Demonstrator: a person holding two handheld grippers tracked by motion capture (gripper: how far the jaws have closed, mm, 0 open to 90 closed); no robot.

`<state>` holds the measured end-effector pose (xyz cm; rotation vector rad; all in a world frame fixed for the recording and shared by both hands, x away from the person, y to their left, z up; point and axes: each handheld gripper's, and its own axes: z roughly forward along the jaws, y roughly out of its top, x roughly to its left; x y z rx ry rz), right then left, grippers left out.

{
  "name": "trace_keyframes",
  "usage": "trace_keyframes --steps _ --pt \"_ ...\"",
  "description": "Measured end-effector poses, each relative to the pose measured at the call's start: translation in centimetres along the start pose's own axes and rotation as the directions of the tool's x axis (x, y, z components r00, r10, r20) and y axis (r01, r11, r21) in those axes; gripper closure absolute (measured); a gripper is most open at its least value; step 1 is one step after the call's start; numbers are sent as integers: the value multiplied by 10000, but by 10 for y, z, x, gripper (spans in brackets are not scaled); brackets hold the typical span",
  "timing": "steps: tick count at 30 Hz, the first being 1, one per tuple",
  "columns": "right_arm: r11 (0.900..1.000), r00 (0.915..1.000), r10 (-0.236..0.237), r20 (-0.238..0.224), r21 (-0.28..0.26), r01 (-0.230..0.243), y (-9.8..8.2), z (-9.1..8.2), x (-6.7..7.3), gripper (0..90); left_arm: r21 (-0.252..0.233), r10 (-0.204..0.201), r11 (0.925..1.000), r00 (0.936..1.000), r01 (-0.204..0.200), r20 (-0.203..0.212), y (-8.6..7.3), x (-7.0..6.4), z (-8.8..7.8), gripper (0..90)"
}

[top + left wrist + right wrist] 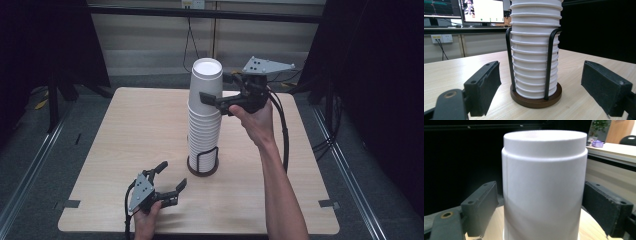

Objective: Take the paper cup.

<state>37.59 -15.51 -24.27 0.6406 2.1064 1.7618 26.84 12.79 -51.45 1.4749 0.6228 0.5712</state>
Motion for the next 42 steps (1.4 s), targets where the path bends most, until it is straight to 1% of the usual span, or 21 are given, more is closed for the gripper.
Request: trace_keyframes --steps 2,6,9,10,13,16,21,25,26,27,28,32,33,34,37,38,39,40,42 --pt "10000 10000 36 -44 -24 -37 2 3 -1 137 -41 -66 10000 10000 66 -2 0 0 0 156" --pt "9999 10000 -18 -1 123 18 6 11 -2 137 -7 -22 10000 10000 22 6 0 0 0 155" --pt "10000 10000 46 -19 65 -46 7 12 -3 138 -35 -53 10000 10000 53 18 0 0 0 156" --pt "9999 9999 95 -65 61 -94 7 13 -4 138 -2 -10 10000 10000 10 11 0 0 0 156" --pt "9999 10000 63 -22 93 -62 7 16 -5 138 -25 -43 10000 10000 43 22 0 0 0 156" --pt "10000 10000 33 -30 53 -33 8 17 -4 189 -29 -43 10000 10000 44 25 0 0 0 156" --pt "10000 10000 31 2 -2 -31 9 17 -5 196 -15 -22 10000 10000 22 19 0 0 0 156" --pt "9998 10000 52 39 -175 -51 10 15 -5 202 -2 -9 10000 10000 9 19 0 0 0 156" --pt "9993 10000 -45 60 -368 47 12 14 -4 205 -3 -12 10000 10000 12 19 0 0 0 156" --pt "9993 10000 -45 60 -368 47 12 14 -4 205 -2 -13 10000 10000 13 20 0 0 0 156" --pt "9988 9999 49 -114 -488 -54 13 14 -4 206 -8 -26 10000 10000 26 21 0 0 0 156" --pt "9983 9999 27 -125 -589 -35 14 14 -3 209 -13 -29 10000 10000 29 25 0 0 0 156" --pt "9973 10000 -49 43 -728 52 15 14 -2 210 -12 -23 10000 10000 23 23 0 0 0 155" --pt "9966 9999 -58 102 -825 67 17 13 -1 211 -4 -13 10000 10000 13 23 0 0 0 156" --pt "9962 10000 -10 46 -873 14 19 13 -1 212 0 -8 10000 10000 8 23 0 0 0 156" --pt "9955 9999 22 113 -944 -11 19 13 -1 213 -30 -51 10000 10000 51 31 0 0 0 156" --pt "9950 10000 56 64 -1000 -50 20 12 -2 213 -16 -26 10000 10000 26 24 0 0 0 156" --pt "9932 9998 139 107 -1157 -125 21 11 -3 215 -8 -17 10000 10000 17 23 0 0 0 156" --pt "9926 9998 170 59 -1206 -162 21 11 -4 215 -37 -58 10000 10000 58 29 0 0 0 156"
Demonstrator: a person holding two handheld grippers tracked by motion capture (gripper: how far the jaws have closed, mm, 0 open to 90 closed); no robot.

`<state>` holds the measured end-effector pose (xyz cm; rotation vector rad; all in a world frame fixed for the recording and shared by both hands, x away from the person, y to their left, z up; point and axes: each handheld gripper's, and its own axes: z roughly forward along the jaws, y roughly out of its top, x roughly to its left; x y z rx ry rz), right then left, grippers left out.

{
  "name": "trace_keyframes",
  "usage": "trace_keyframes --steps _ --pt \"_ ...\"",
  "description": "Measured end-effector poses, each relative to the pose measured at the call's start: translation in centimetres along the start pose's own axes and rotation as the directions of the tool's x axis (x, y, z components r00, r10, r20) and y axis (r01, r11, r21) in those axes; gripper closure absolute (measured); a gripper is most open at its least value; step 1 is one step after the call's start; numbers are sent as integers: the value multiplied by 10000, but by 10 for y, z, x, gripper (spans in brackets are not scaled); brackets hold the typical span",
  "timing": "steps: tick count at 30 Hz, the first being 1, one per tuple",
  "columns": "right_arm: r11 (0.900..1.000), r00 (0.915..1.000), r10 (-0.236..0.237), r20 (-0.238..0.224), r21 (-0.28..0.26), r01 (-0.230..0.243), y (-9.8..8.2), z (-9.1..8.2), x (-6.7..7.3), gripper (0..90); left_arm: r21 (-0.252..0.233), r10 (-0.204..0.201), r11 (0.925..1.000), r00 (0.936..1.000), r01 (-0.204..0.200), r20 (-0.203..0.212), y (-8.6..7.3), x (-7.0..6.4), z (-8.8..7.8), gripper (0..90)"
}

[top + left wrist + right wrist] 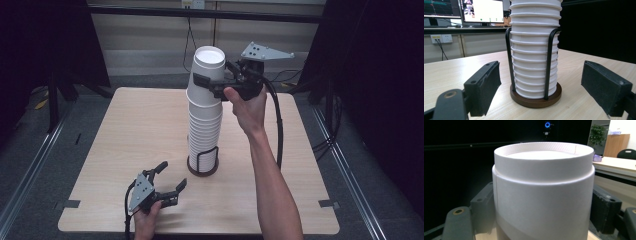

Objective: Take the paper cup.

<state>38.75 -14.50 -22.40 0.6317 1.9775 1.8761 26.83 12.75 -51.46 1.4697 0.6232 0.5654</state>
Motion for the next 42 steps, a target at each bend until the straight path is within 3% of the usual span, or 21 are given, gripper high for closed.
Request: trace_keyframes --steps 19,42 --pt "9967 9997 172 -161 -792 -184 17 -6 0 218 36 49 10000 10000 -49 1 0 0 0 155" --pt "9804 9988 394 -291 -1918 -443 25 -27 -2 218 38 44 10000 10000 -44 10 0 0 0 156"
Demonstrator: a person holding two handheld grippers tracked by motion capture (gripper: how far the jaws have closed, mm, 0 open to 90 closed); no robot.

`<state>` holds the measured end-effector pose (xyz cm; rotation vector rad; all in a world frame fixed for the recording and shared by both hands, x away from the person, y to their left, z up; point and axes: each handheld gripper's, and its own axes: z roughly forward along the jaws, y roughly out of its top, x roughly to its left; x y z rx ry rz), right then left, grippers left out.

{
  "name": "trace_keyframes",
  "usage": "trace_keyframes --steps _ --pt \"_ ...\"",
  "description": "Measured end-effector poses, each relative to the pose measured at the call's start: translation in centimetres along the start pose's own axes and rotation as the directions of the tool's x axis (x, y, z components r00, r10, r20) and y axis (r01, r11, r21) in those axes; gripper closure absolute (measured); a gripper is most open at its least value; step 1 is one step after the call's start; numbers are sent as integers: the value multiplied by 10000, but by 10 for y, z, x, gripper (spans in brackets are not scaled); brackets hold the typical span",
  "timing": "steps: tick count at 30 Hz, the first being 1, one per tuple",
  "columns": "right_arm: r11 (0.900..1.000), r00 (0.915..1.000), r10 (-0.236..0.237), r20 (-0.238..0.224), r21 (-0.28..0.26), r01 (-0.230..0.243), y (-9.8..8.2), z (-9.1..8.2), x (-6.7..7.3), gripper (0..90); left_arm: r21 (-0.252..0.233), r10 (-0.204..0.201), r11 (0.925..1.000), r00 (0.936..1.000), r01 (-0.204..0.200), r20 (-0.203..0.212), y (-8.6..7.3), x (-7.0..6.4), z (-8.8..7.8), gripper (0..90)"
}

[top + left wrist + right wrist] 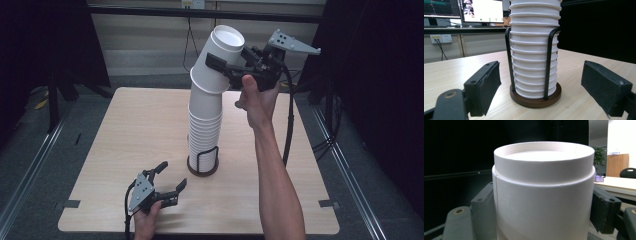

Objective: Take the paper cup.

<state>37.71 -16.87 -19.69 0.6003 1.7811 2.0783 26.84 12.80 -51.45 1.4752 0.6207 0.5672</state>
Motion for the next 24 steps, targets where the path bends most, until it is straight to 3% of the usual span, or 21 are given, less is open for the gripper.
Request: trace_keyframes --steps 18,24 --pt "9996 9990 -16 436 -277 28 13 -32 0 219 6 9 10000 10000 -9 -3 0 0 0 156" --pt "9989 9976 154 681 -456 -123 14 -50 -8 219 -48 -41 10000 10000 41 -7 0 0 0 155"
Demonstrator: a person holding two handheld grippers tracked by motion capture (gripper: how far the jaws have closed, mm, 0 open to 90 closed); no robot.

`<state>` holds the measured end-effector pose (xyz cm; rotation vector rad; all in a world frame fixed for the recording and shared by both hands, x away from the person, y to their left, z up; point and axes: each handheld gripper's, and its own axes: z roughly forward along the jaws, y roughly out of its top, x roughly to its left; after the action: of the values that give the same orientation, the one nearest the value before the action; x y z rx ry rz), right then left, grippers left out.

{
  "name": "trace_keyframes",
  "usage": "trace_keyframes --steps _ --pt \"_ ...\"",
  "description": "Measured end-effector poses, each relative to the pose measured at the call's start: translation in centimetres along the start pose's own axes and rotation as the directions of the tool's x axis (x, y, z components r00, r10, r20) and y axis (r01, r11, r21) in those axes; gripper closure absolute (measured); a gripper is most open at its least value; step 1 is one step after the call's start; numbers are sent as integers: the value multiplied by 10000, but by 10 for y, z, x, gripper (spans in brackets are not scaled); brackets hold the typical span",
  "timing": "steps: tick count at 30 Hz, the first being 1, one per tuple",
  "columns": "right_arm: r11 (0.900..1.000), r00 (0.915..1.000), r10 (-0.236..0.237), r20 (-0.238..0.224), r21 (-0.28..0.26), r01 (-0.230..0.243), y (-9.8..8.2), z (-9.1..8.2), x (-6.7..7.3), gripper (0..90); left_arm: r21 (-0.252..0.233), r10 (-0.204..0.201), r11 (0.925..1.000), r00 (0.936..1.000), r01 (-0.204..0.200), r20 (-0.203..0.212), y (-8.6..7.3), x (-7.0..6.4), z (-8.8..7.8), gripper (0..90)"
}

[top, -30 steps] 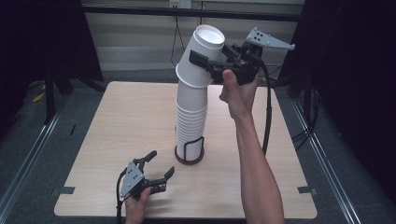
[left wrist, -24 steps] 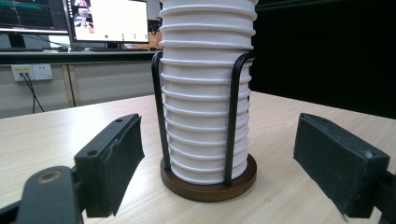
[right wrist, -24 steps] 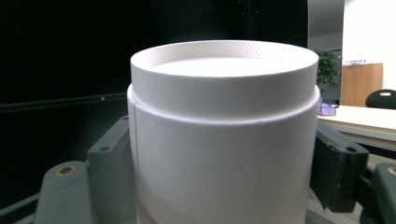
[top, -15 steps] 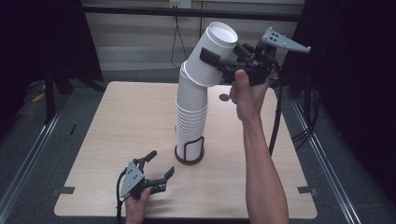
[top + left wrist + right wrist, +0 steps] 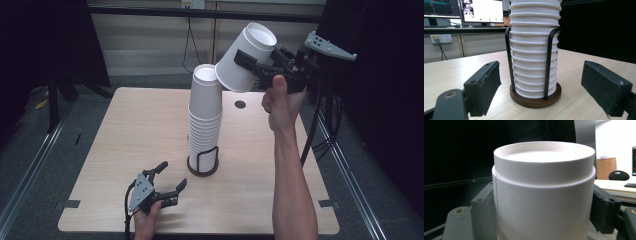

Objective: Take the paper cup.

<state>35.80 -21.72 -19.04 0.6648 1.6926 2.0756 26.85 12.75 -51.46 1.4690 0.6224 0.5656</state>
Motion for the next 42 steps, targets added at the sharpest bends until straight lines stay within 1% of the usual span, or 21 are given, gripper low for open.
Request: trace_keyframes --steps 3,4,6,7,8,14,17,18,25,29,30,31,32,33,34,35,36,37,38,40,42 --pt "10000 9999 -30 155 15 30 1 -8 -2 219 31 40 10000 10000 -40 13 0 0 0 155" --pt "10000 9998 -38 216 -9 39 1 -12 -4 219 -22 -37 10000 10000 37 -2 0 0 0 155" --pt "10000 9994 -61 330 46 60 0 -17 -5 219 48 61 10000 10000 -61 7 0 0 0 155" --pt "10000 9993 -68 356 72 66 -1 -20 -5 218 -13 -22 10000 10000 22 -3 0 0 0 155" --pt "9999 9992 -104 388 138 99 -2 -22 -5 218 40 49 10000 10000 -50 10 0 0 0 154" --pt "9989 9969 -116 784 459 81 -10 -35 -11 218 -15 -66 10000 10000 66 6 0 0 0 153" --pt "9984 9961 -79 879 563 29 -19 -39 -13 218 -8 -83 10000 10000 83 34 0 0 0 153" --pt "9984 9958 -58 912 558 7 -22 -41 -14 218 42 57 10000 10000 -58 63 0 1 0 153" --pt "9972 9953 61 965 741 -133 -41 -52 -14 218 22 0 10000 9999 -1 111 0 0 0 153" --pt "9946 9943 73 1060 1025 -182 -52 -54 -14 218 23 27 10000 9999 -27 125 0 1 0 153" --pt "9939 9939 90 1097 1082 -209 -56 -55 -13 218 70 70 10000 9999 -71 127 0 1 0 154" --pt "9933 9937 84 1120 1133 -212 -58 -55 -13 218 87 -48 10000 9999 47 109 0 0 1 155" --pt "9931 9938 102 1110 1149 -230 -60 -56 -13 218 237 120 9996 9998 -124 184 1 2 1 155" --pt "9928 9935 151 1124 1166 -283 -63 -56 -14 218 314 25 9995 9998 -31 187 2 1 3 155" --pt "9917 9934 174 1138 1245 -317 -67 -56 -14 218 414 184 9990 9997 -191 175 2 2 4 156" --pt "9911 9935 174 1127 1293 -320 -69 -57 -13 218 408 -49 9992 9999 42 166 2 0 5 155" --pt "9905 9939 195 1088 1332 -340 -72 -57 -12 219 537 21 9986 9998 -30 174 2 1 5 155" --pt "9905 9936 168 1117 1340 -318 -74 -58 -12 219 543 -29 9985 9997 16 242 2 0 6 155" --pt "9901 9934 181 1137 1360 -336 -76 -59 -11 218 572 193 9981 9991 -214 379 3 2 6 155" --pt "9902 9938 247 1081 1340 -392 -80 -61 -10 219 567 -138 9983 9985 108 520 3 0 7 155" --pt "9889 9928 248 1175 1428 -416 -84 -63 -10 219 590 0 9983 9979 -38 644 5 0 7 155"
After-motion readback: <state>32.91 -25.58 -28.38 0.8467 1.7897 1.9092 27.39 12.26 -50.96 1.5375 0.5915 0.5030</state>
